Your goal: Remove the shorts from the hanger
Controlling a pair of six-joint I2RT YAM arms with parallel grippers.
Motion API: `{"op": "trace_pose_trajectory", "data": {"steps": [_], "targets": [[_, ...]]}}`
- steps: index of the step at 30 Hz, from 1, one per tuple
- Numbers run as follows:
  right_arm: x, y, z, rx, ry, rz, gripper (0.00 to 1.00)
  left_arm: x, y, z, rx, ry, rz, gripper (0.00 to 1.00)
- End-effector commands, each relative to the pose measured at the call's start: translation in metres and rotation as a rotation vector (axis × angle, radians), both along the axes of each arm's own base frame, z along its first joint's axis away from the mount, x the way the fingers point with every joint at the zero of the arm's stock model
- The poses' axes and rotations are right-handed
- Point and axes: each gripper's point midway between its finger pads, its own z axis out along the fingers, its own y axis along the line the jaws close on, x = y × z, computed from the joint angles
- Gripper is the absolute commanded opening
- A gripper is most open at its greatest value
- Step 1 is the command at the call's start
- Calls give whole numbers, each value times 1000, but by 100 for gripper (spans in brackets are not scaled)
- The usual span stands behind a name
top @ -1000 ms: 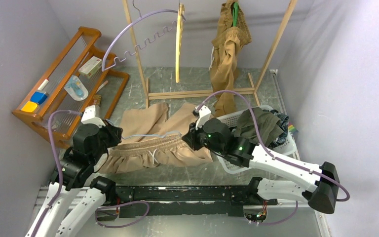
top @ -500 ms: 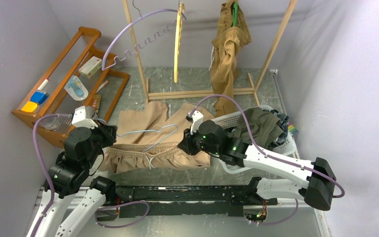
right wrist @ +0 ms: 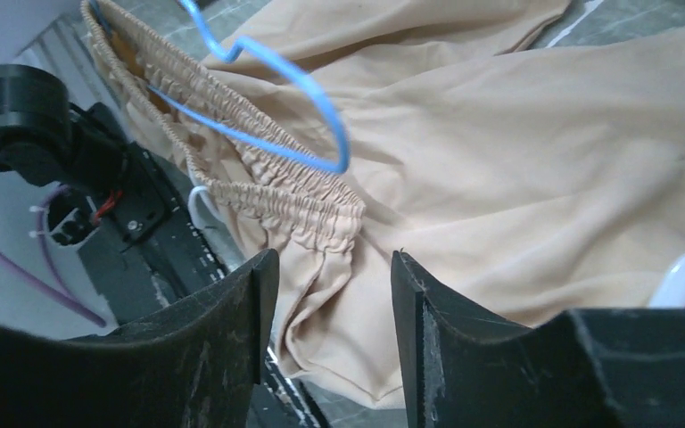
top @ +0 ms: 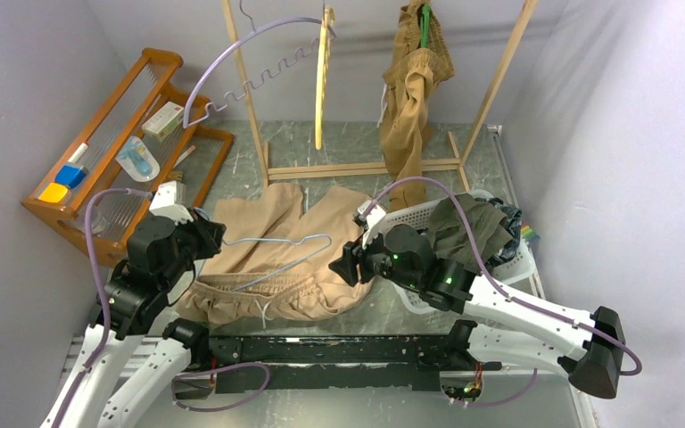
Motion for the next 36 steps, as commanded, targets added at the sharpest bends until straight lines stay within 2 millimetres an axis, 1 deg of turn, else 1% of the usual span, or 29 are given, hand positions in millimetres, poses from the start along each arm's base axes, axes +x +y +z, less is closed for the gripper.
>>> {"op": "trace_pose_trajectory", "data": {"steps": [1, 3, 5, 7, 9, 11, 14, 15, 16, 17, 19, 21, 23, 27, 28, 30, 32, 33, 34, 35, 36], "targets": [[14, -9, 9, -48, -84, -45, 55, 4, -25, 20, 7, -92, -166, 7], [12, -7, 9, -78, -85, -11, 60, 2, -33, 21, 5, -101, -220, 7], [10, -7, 2, -147, -81, 35, 60, 1, -38, 21, 8, -106, -255, 7], [1, -1, -3, -195, -61, 128, 60, 1, -41, 18, 10, -100, -273, 7], [-9, 9, 4, -178, -42, 212, 59, 0, -44, 14, 16, -83, -292, 7], [-25, 19, 12, -122, -46, 320, 57, -2, -47, 12, 14, -63, -317, 7], [-34, 23, 13, -105, -50, 384, 47, -3, -53, 12, 7, -66, -354, 7], [-34, 22, 10, -119, -50, 387, 41, -2, -54, 11, 8, -69, -358, 7], [-35, 20, 7, -132, -50, 391, 30, -2, -54, 11, 8, -66, -356, 7], [-34, 19, 6, -142, -52, 395, 23, -2, -54, 11, 7, -63, -353, 7], [-38, 18, 5, -152, -42, 416, 13, -1, -51, 9, 15, -52, -340, 7], [-43, 18, 5, -146, -34, 440, 5, -1, -49, 11, 22, -54, -331, 7], [-47, 19, 6, -126, -31, 459, 0, -1, -50, 12, 19, -69, -338, 7], [-55, 24, 10, -76, -16, 492, 0, 1, -49, 12, 8, -52, -318, 8], [-54, 25, 10, -76, -11, 488, 0, 1, -49, 12, 2, -47, -310, 12], [-49, 24, 8, -91, -3, 456, 0, 1, -48, 11, -5, -44, -302, 24], [-42, 21, 4, -109, 4, 402, 0, 2, -47, 10, -10, -44, -289, 39], [-39, 19, 2, -121, 11, 372, 0, 2, -46, 9, -11, -39, -280, 51], [-35, 15, 0, -127, 17, 333, 0, 2, -45, 8, -12, -33, -273, 60], [-31, 12, -1, -125, 25, 289, 0, 1, -44, 6, -12, -23, -265, 67], [-29, 8, -2, -118, 30, 259, 0, 1, -42, 4, -12, -9, -254, 71]]}}
